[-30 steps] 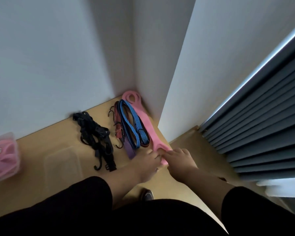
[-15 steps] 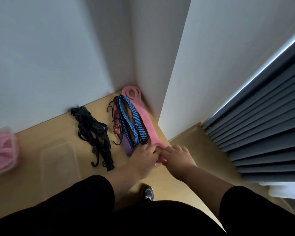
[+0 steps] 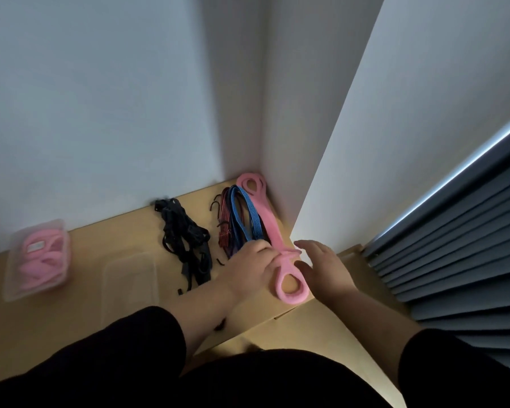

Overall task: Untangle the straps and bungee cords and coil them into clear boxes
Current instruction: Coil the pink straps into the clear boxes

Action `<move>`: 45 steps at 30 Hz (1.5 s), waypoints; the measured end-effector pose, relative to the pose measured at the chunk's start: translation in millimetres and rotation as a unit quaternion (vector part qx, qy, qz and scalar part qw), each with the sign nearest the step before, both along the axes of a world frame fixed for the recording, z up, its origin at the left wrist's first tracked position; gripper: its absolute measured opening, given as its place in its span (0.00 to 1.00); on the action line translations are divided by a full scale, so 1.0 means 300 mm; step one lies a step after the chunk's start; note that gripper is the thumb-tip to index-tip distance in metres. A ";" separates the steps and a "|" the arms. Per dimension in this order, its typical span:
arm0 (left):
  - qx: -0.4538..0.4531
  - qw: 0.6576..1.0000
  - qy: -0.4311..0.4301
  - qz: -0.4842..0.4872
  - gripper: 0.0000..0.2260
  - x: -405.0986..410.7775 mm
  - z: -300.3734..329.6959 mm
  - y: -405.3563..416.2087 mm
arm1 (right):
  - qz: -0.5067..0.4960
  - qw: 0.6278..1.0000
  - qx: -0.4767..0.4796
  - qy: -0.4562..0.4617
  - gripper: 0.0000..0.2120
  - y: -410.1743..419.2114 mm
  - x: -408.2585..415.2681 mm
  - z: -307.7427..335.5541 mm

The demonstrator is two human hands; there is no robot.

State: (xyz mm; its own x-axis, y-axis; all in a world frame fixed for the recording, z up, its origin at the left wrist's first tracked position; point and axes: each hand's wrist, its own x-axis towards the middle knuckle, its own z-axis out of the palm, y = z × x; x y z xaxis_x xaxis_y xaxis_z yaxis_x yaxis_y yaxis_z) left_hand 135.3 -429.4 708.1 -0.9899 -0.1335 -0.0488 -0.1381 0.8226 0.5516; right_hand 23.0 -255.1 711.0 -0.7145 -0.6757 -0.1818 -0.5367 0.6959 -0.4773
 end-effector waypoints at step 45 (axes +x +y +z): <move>0.459 0.763 0.168 0.422 0.06 0.189 0.516 -0.416 | 0.137 0.926 -0.330 -0.119 0.25 -0.545 0.113 0.458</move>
State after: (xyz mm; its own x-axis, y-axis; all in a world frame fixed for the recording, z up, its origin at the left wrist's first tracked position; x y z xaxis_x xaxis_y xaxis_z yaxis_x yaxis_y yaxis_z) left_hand 192.0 -554.1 862.8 -0.5471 -0.7933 -0.2672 -0.1284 -0.2359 0.9632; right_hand 56.9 -418.7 848.4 -0.4918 -0.8462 0.2054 -0.4749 0.0630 -0.8778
